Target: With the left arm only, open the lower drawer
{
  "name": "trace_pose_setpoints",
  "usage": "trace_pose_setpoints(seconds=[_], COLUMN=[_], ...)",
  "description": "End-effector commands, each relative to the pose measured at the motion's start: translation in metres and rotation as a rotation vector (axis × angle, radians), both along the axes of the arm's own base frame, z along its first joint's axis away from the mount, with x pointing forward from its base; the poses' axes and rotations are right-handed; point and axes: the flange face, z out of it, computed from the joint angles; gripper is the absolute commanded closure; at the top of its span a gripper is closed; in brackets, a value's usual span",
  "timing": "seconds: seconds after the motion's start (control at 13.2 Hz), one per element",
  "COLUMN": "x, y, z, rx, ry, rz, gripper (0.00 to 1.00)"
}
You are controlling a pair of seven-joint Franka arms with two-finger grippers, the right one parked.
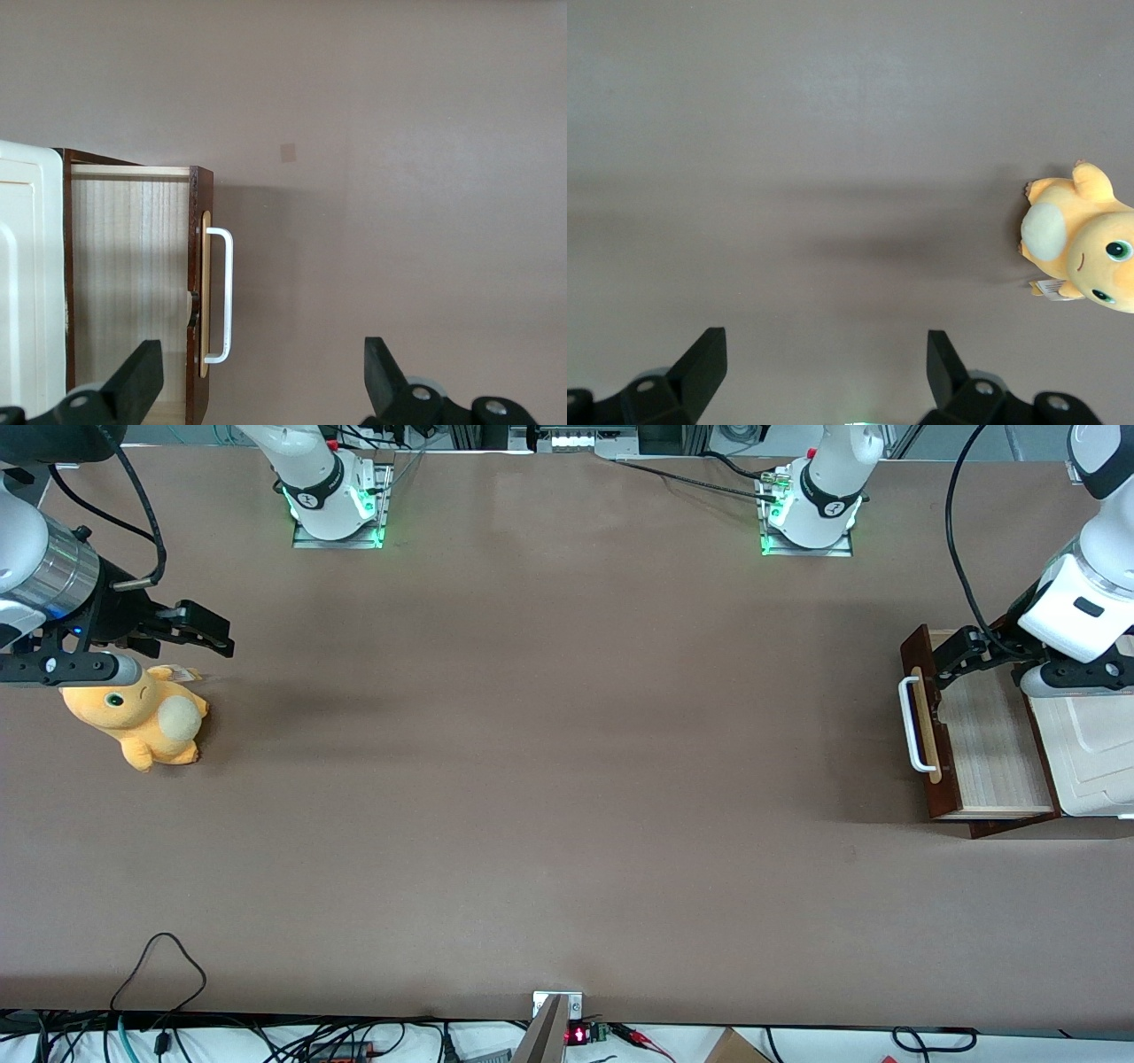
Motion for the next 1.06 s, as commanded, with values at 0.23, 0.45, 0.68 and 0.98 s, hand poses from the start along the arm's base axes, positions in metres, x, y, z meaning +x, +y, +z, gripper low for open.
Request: trace_pose_setpoints(seconds=[0.23, 0.45, 0.68, 0.98], x=[-0.004, -0.006, -0.012, -0.012], y=[-0.001, -0.001, -0.001, -0.001], z=[0.025, 0.024, 0.032, 0.031], rx=[-0.017, -0.017, -0.014, -0.012], ry=[-0.013, 0.002, 0.048, 0.049], rz=[-0.017, -0.018, -0.016, -0.018], gripper=[0.00, 0.00, 0.00, 0.00])
